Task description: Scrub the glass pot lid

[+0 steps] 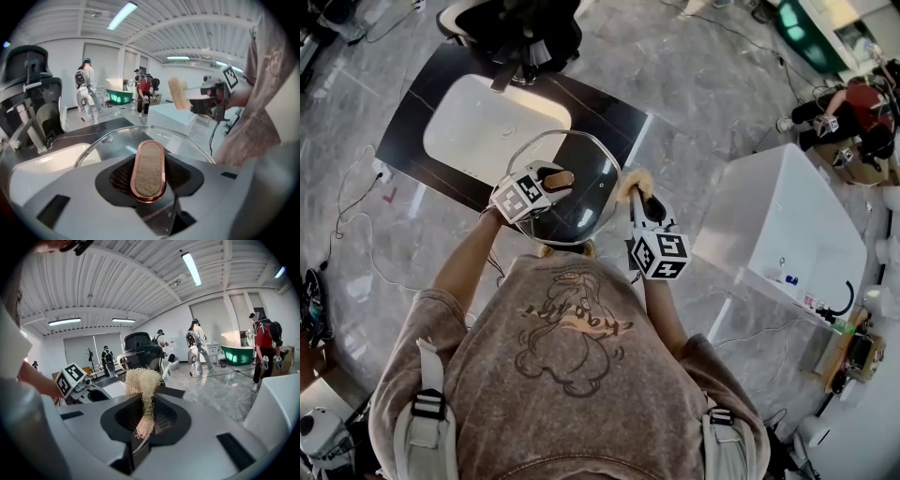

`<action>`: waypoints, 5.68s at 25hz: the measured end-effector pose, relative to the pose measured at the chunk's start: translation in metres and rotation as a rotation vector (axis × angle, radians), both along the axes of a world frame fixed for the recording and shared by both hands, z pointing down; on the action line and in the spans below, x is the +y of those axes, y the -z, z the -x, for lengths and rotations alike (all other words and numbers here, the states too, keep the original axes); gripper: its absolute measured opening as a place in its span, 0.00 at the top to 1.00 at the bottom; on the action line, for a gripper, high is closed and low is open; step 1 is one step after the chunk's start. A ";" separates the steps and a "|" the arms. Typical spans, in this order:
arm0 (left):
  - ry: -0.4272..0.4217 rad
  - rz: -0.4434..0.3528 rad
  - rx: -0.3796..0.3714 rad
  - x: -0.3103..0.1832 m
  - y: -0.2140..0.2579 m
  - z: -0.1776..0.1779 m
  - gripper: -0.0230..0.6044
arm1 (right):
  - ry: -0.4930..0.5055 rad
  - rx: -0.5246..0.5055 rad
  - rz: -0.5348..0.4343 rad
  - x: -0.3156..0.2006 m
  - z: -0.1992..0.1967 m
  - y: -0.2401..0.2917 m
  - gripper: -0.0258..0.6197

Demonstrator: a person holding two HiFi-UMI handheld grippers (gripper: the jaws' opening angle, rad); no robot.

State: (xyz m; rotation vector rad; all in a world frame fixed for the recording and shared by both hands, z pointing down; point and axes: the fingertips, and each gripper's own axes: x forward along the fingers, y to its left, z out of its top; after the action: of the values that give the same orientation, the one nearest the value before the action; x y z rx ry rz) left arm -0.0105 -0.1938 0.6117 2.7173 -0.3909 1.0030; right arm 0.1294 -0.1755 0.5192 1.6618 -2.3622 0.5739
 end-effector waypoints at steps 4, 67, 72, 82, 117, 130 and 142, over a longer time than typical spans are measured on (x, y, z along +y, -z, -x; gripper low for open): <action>0.188 0.120 0.192 -0.019 0.037 0.006 0.67 | -0.052 0.001 -0.033 -0.005 -0.019 0.014 0.89; 0.347 0.999 1.246 0.027 0.170 -0.011 0.67 | 0.217 -0.026 -0.229 -0.071 0.063 0.097 0.89; 0.341 0.997 1.248 0.026 0.172 -0.011 0.67 | 0.197 -0.025 -0.163 -0.079 0.059 0.069 0.89; 0.344 0.999 1.294 0.022 0.176 -0.009 0.67 | 0.197 0.001 -0.053 -0.075 0.061 0.019 0.89; 0.488 0.950 1.408 -0.015 0.166 0.025 0.67 | 0.501 -0.011 0.160 0.030 0.133 -0.039 0.89; 0.548 0.949 1.396 -0.020 0.151 0.030 0.67 | 0.634 -0.075 0.143 0.071 0.150 0.003 0.89; 0.570 0.974 1.389 -0.020 0.143 0.030 0.67 | 0.640 -0.144 0.050 0.069 0.153 0.059 0.89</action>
State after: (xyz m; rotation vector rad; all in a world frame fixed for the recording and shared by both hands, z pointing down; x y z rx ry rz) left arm -0.0404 -0.2133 0.4691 1.6185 -0.2333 -0.7268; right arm -0.0235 -0.1062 0.4600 0.7773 -2.7432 0.6232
